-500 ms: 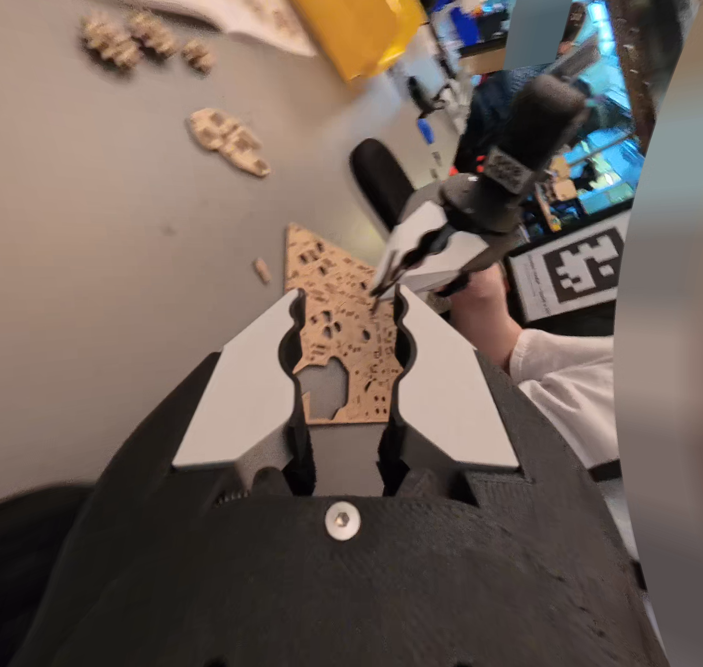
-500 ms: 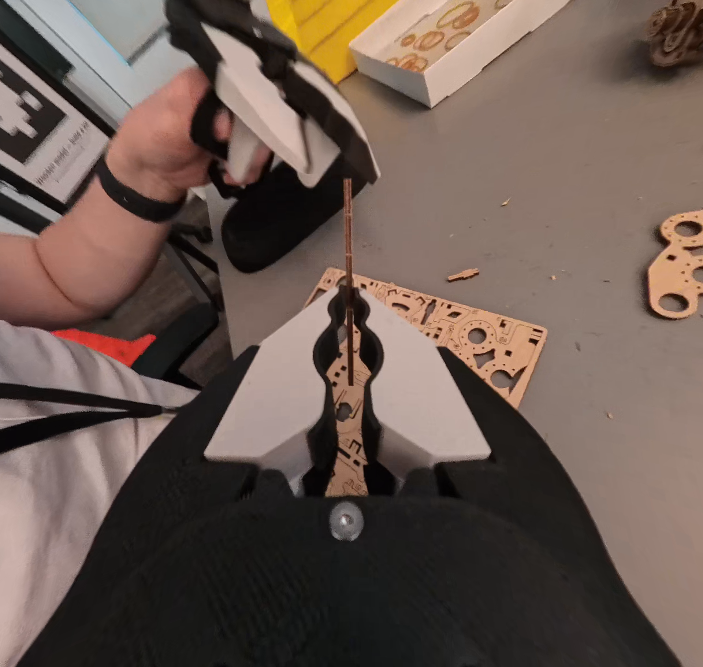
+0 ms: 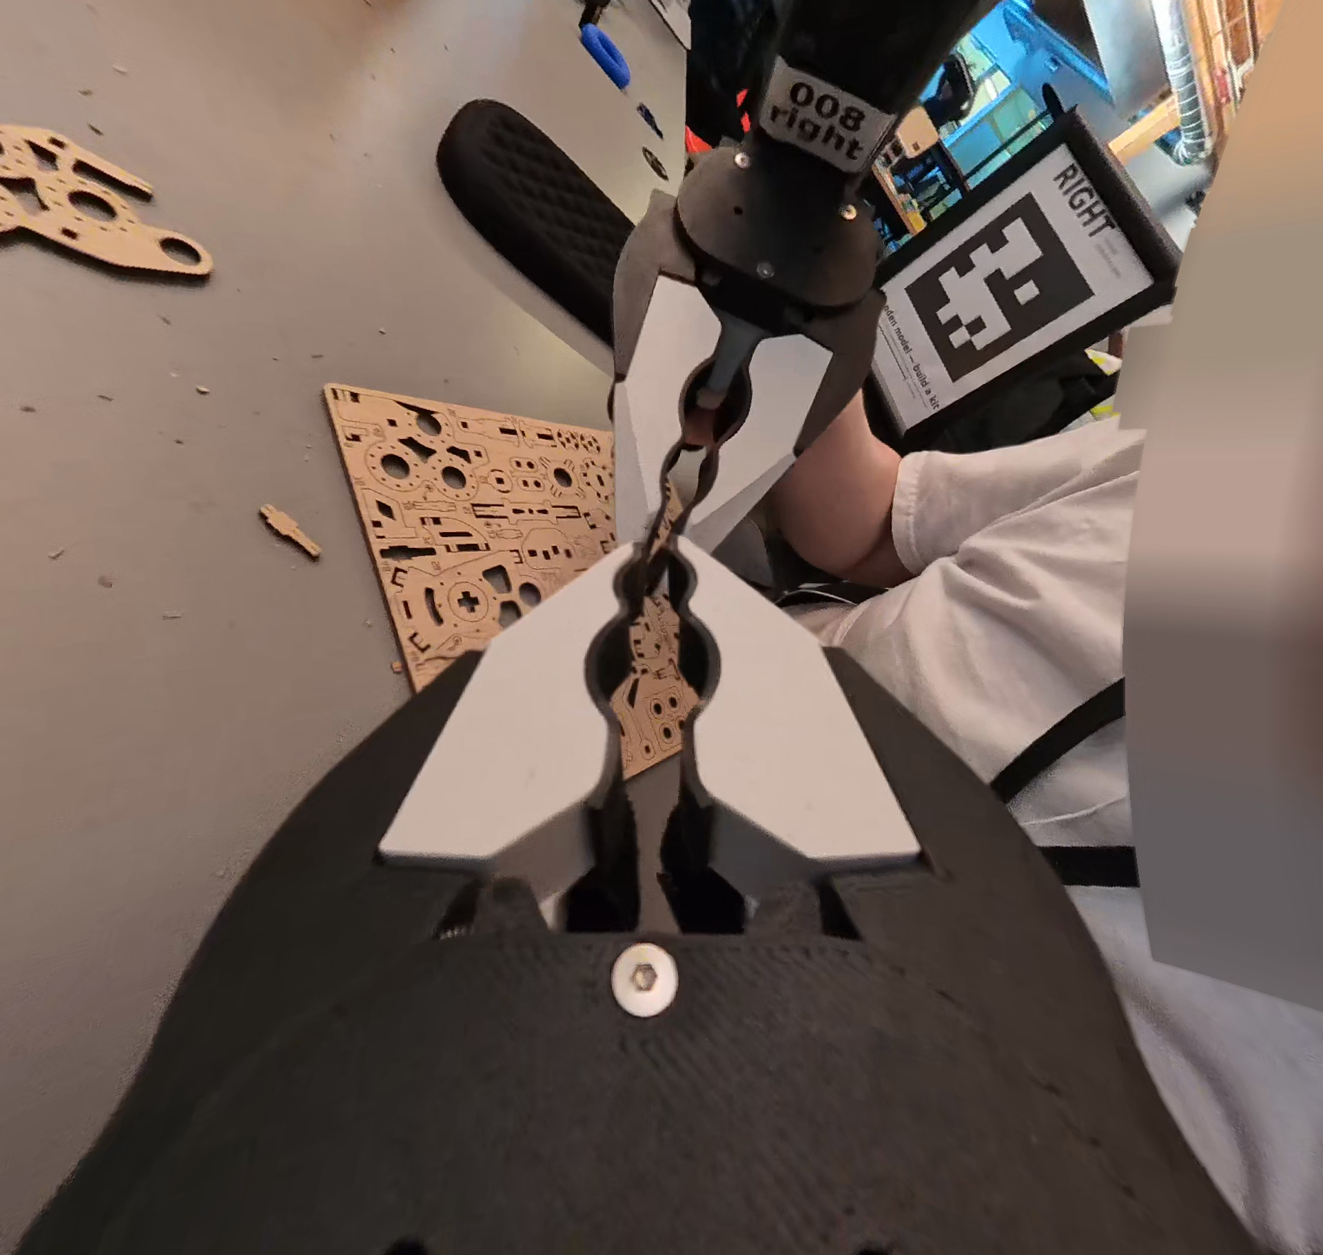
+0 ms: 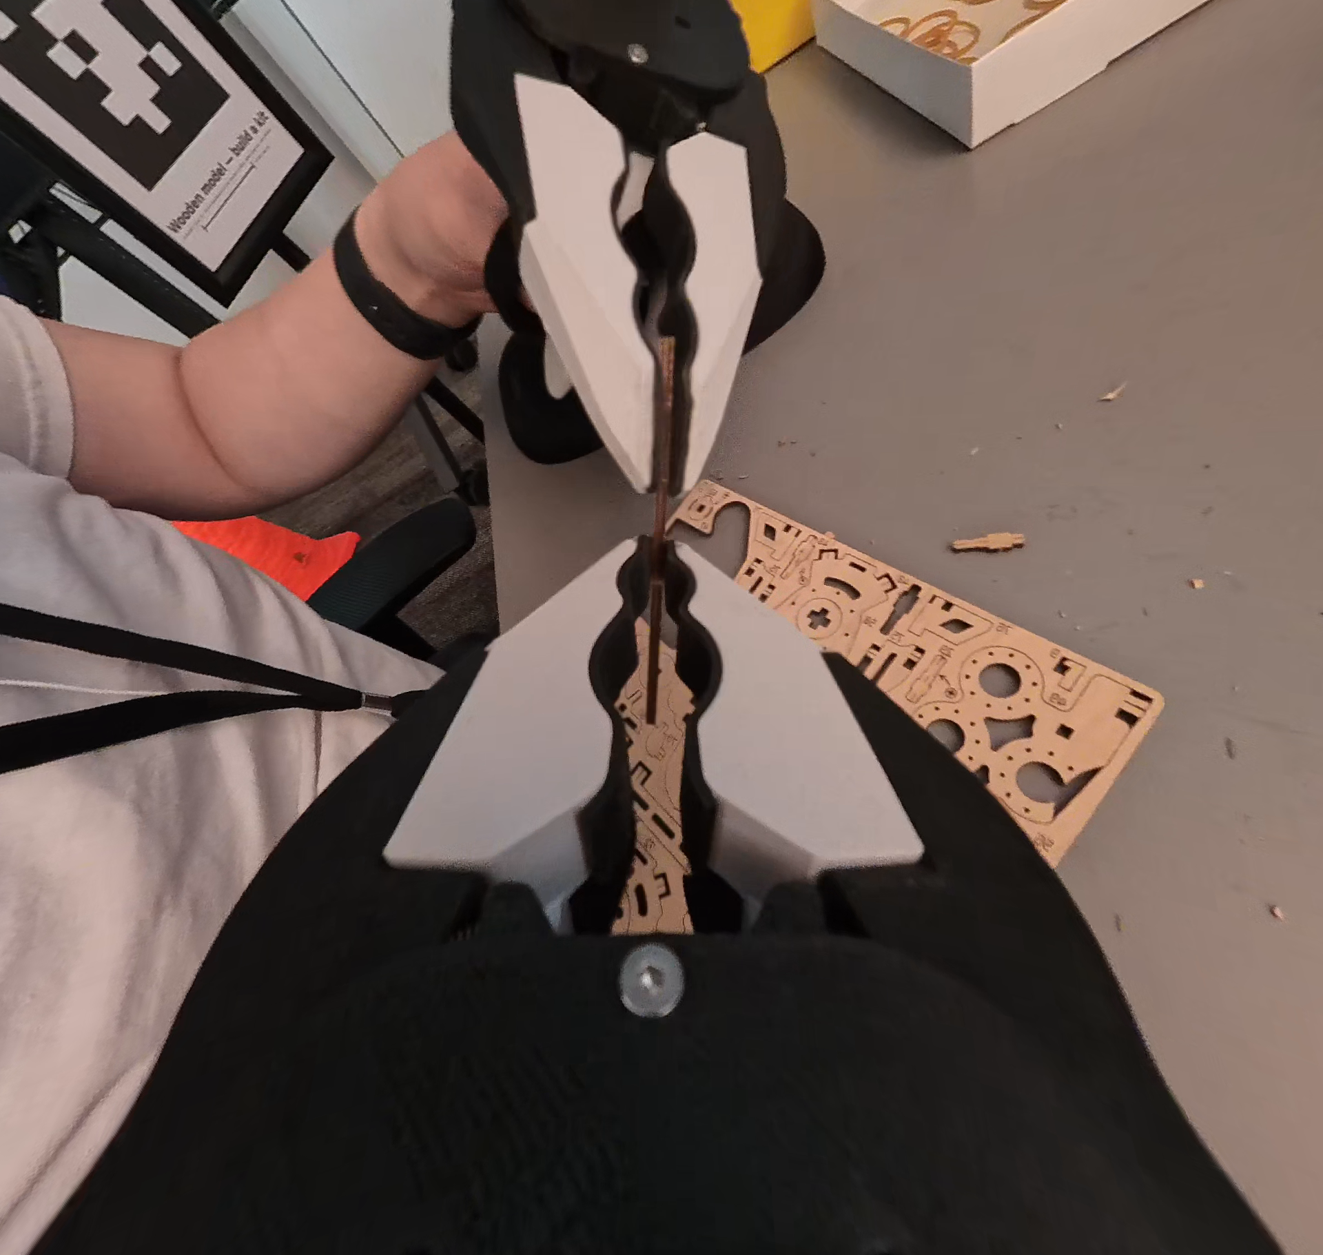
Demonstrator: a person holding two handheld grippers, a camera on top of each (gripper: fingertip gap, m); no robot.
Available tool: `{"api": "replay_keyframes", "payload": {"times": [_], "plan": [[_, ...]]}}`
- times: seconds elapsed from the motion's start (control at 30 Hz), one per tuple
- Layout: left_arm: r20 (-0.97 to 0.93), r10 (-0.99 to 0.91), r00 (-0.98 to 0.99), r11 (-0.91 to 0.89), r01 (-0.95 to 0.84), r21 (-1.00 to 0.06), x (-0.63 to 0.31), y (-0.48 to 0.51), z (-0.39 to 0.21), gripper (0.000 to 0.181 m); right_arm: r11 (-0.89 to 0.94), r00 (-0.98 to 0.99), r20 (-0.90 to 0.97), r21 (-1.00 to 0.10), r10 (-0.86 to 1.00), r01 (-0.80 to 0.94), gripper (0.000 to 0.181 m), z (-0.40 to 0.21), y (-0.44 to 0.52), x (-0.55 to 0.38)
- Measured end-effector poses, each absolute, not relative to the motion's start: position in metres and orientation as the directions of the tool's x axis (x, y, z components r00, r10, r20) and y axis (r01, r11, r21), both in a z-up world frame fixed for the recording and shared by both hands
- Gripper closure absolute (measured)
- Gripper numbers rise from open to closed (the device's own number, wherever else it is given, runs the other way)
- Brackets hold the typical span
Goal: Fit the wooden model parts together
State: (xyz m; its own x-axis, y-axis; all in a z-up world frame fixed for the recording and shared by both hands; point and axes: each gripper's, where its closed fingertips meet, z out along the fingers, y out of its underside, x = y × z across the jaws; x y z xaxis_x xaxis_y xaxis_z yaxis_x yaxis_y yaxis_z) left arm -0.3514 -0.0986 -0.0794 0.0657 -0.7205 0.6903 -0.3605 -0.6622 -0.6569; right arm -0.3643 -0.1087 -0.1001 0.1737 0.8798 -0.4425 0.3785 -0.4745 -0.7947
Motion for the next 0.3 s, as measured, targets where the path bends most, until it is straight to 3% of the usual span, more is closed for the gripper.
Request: {"api": "replay_keyframes", "payload": {"times": [0.17,0.23,0.3], "plan": [[0.715,-0.697,0.058,-0.700,-0.267,-0.662,-0.354,-0.087,-0.067,0.181,-0.457,0.125,-0.440,-0.854,0.889,0.247,0.175,-0.080,-0.098,-0.361],[0.769,-0.638,0.035,-0.762,-0.173,-0.624,-0.360,-0.079,-0.058,0.181,-0.353,0.152,-0.332,-0.925,0.931,0.142,0.150,-0.069,-0.085,-0.348],[0.830,-0.557,-0.001,-0.829,-0.052,-0.557,-0.370,-0.069,-0.049,0.181,-0.156,0.199,-0.149,-0.988,0.969,0.016,0.141,-0.053,-0.081,-0.328]]}}
